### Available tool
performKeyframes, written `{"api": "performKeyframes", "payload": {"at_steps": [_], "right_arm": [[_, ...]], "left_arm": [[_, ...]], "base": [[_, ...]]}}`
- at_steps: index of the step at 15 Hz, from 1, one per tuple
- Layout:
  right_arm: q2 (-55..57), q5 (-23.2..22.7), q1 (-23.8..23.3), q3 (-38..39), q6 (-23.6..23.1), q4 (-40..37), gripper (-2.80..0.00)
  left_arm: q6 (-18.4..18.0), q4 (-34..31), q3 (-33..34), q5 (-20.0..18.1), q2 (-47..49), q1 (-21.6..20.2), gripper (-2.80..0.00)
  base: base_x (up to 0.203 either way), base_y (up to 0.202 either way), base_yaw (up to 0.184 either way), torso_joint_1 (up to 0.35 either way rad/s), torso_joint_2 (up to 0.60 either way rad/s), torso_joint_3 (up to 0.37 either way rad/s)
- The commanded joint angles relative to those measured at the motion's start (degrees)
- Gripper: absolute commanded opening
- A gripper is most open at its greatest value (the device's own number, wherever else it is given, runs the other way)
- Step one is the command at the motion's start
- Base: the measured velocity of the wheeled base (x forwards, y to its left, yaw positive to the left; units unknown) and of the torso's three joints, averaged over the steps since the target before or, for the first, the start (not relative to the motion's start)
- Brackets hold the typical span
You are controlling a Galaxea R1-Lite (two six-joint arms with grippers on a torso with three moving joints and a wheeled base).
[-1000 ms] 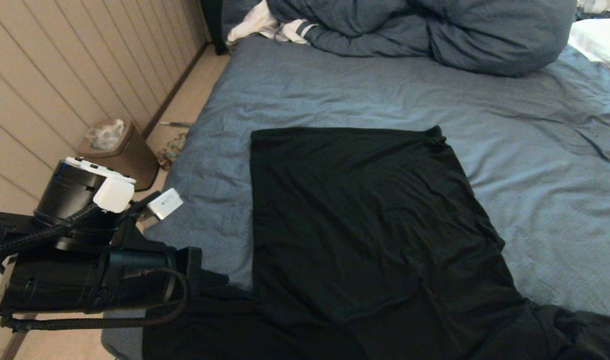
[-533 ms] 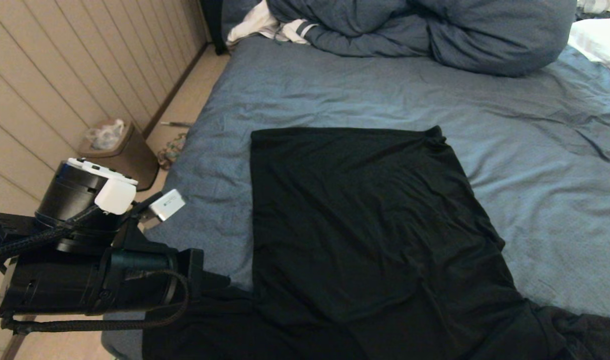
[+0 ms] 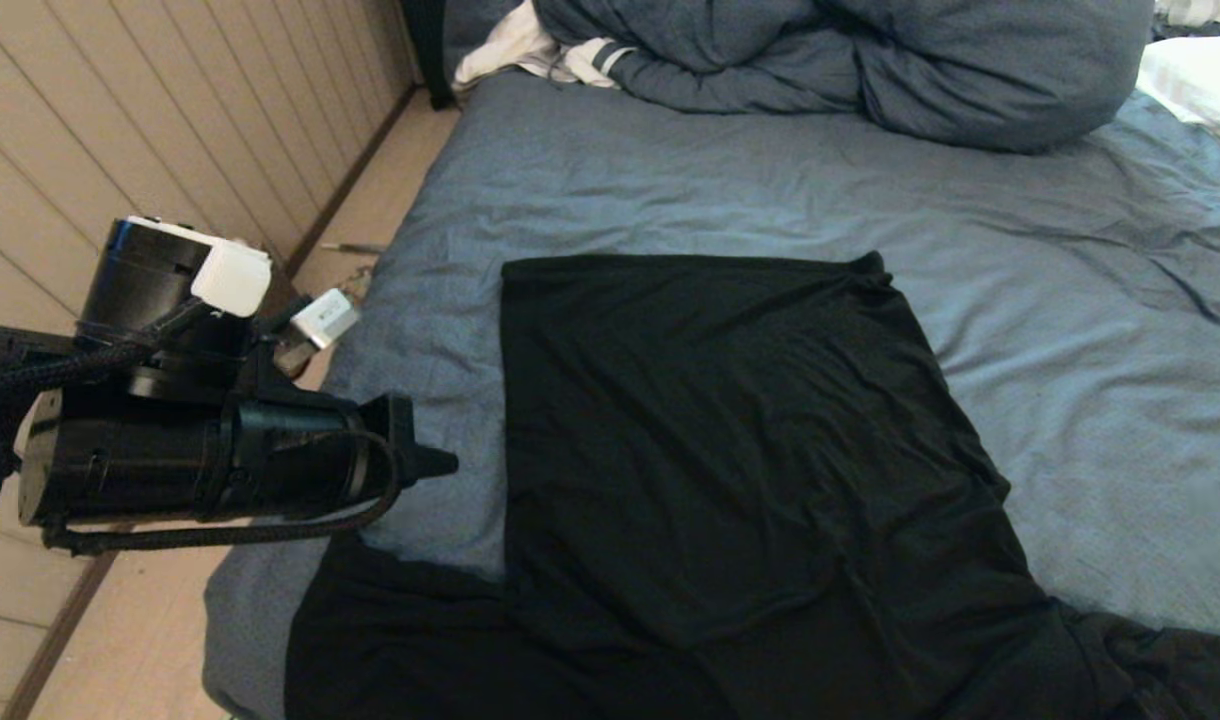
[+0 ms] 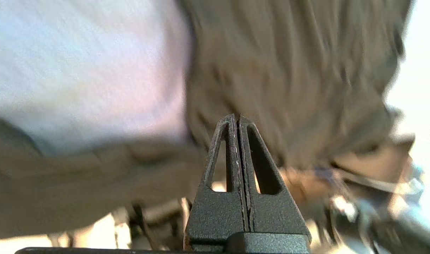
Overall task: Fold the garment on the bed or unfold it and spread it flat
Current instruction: Unford the black T-shirt
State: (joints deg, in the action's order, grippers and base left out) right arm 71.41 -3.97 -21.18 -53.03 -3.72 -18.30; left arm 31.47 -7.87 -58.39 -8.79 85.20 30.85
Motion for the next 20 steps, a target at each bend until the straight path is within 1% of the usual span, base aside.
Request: {"api": "performKeyframes", "payload": {"at_steps": [1,3,7,9,13,14,15,16,17,20], "right_arm": [[10.2,-0.2,6.2,-5.1,4.8,0.0,-2.8],[16.0,-0.3,9.7,-9.6,8.6,0.0,-2.8],[24.7,-0.3,15.4,-18.3,13.1,0.0,-2.8],[29.3,-0.3,17.2,-21.9,14.1,0.0,-2.8],[33.7,-0.2,18.1,-27.7,14.4,-0.1,-2.8],[34.2,-0.1,18.1,-28.4,14.4,-0.1,0.0],[35.0,-0.1,18.1,-29.4,14.3,-0.1,0.0],[35.4,0.0,18.1,-29.7,14.1,0.0,0.0],[35.6,0.0,18.1,-29.8,13.9,0.1,0.0],[36.6,0.0,18.0,-30.7,13.9,0.1,0.0]], "left_arm": [[-1.5,-0.4,-3.3,2.4,5.1,-0.8,-2.8],[-2.6,-0.5,-5.4,3.2,8.2,-0.9,-2.8],[-5.5,-0.4,-12.2,3.4,17.0,-2.2,-2.8],[-6.1,-0.4,-15.2,3.5,20.3,-2.5,-2.8],[-7.6,-0.6,-19.8,3.5,24.2,-4.3,-2.8],[-7.7,-0.9,-21.0,4.1,24.9,-4.5,-2.8],[-8.0,-1.6,-22.5,5.9,25.8,-4.6,0.0],[-8.5,-2.0,-23.8,8.0,26.7,-4.7,0.0],[-9.0,-2.2,-24.9,8.6,27.4,-5.1,0.0],[-9.9,-2.0,-25.6,8.7,28.3,-5.4,0.0]], "base": [[0.0,0.0,0.0,0.0,0.0,0.0],[0.0,0.0,0.0,0.0,0.0,0.0],[0.0,0.0,0.0,0.0,0.0,0.0],[0.0,0.0,0.0,0.0,0.0,0.0],[0.0,0.0,0.0,0.0,0.0,0.0],[0.0,0.0,0.0,0.0,0.0,0.0],[0.0,0.0,0.0,0.0,0.0,0.0],[0.0,0.0,0.0,0.0,0.0,0.0],[0.0,0.0,0.0,0.0,0.0,0.0],[0.0,0.0,0.0,0.0,0.0,0.0]]}}
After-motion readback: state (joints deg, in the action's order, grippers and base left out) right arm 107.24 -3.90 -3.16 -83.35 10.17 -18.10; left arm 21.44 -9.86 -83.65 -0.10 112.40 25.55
